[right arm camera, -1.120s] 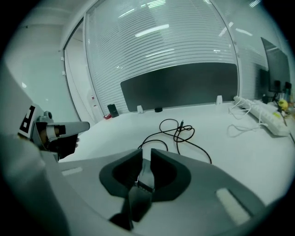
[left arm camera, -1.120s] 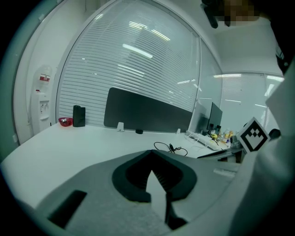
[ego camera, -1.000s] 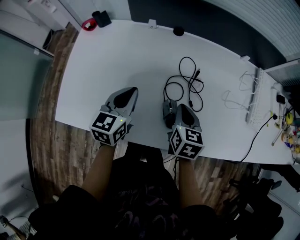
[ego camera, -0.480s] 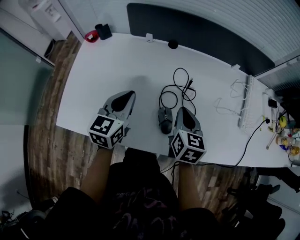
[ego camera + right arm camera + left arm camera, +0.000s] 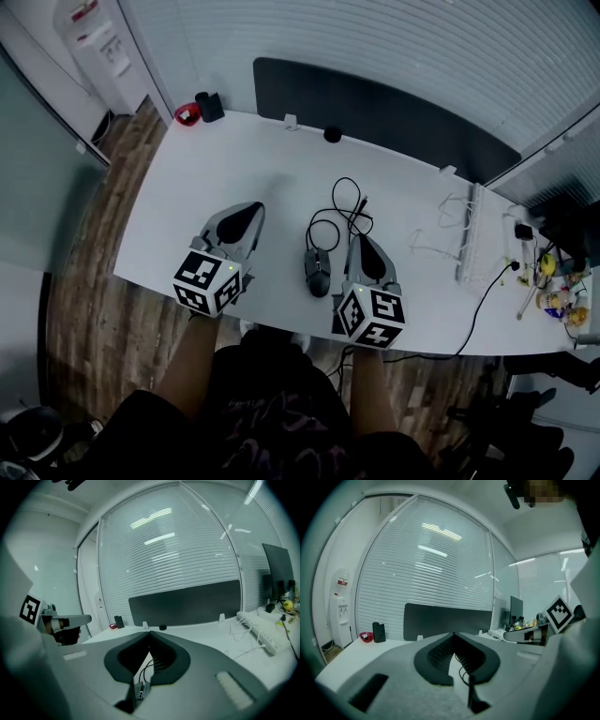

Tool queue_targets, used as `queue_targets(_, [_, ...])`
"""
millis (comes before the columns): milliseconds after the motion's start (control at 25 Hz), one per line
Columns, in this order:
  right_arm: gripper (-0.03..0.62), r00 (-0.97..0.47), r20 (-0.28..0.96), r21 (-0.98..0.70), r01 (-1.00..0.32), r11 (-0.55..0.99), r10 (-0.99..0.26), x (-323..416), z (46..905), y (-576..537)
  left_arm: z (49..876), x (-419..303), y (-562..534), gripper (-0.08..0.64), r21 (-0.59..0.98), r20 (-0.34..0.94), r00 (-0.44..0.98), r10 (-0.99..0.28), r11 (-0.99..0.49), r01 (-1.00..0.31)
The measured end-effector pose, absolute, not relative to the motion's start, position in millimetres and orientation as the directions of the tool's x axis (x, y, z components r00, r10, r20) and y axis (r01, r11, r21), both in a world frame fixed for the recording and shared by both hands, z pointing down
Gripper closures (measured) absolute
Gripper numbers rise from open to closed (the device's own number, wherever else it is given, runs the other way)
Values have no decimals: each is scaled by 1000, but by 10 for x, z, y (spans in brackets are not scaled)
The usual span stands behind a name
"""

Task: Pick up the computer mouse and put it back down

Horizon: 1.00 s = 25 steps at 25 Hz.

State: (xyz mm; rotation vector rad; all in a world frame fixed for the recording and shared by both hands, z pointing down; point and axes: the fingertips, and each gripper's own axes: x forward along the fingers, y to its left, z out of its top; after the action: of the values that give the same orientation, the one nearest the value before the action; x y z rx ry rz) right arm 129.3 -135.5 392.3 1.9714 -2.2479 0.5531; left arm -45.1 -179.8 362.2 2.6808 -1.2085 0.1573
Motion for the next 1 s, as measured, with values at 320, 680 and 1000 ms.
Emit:
queue_targets(320, [589, -161, 245, -181, -976, 118, -956, 1343, 3585, -1307, 3346, -511, -1759, 566, 101, 130, 641, -756, -634, -767])
queue_targets(680, [588, -169, 187, -157, -978, 141, -968, 1391, 3278, -1302, 3019, -488, -1755, 565, 69, 76, 636, -768, -632, -772])
queue_targets(1000, [589, -194, 144, -141, -975, 174, -970, 1392, 3100, -1288, 2883, -468, -1740, 565, 55, 53, 630, -774, -628, -776])
